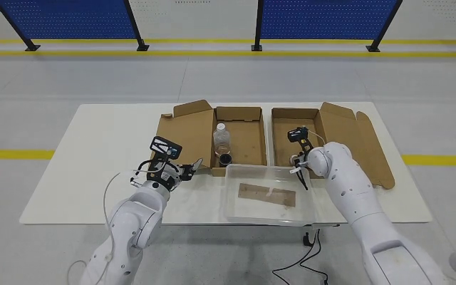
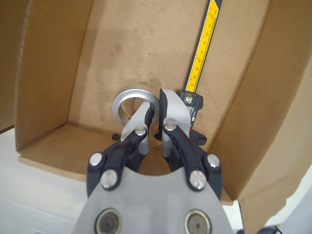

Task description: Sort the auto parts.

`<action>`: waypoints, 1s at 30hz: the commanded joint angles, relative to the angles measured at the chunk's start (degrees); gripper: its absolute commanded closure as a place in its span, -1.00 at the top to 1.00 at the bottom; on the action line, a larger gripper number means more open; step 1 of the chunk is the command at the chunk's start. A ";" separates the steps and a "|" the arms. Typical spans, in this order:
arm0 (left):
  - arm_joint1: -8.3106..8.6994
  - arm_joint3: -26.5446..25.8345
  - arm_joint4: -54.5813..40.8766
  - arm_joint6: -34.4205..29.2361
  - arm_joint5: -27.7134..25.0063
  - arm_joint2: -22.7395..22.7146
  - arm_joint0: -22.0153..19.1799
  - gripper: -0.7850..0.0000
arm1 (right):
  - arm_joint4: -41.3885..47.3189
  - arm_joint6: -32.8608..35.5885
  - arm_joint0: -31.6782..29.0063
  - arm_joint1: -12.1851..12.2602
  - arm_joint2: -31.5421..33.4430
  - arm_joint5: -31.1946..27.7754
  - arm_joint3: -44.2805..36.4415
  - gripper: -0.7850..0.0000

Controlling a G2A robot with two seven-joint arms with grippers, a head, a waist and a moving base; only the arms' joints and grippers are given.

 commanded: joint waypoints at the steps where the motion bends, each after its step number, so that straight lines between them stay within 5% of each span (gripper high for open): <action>1: 0.00 0.00 0.00 0.00 0.00 0.00 0.00 1.00 | -0.01 0.13 0.04 0.03 0.09 -0.30 0.08 -0.43; 4: 0.00 0.00 0.00 0.00 0.00 0.00 0.00 1.00 | -0.13 0.05 -0.10 0.11 0.27 -0.35 -0.07 -0.13; 14: 0.00 0.00 0.00 0.00 0.00 0.00 0.00 1.00 | 2.18 -1.88 -1.79 1.05 3.97 0.36 -5.37 -0.03; 15: 0.00 0.00 0.00 0.00 0.00 0.00 0.00 1.00 | 2.83 -2.48 -2.20 1.24 4.81 0.55 -6.54 0.08; 17: 0.00 0.00 0.00 0.00 0.00 0.00 0.00 1.00 | 3.99 -3.41 -3.29 1.74 6.92 1.26 -9.77 1.00; 30: 0.00 0.00 0.00 0.00 0.00 0.00 0.00 1.00 | 24.49 -12.69 -25.30 4.95 28.50 1.80 -46.12 1.00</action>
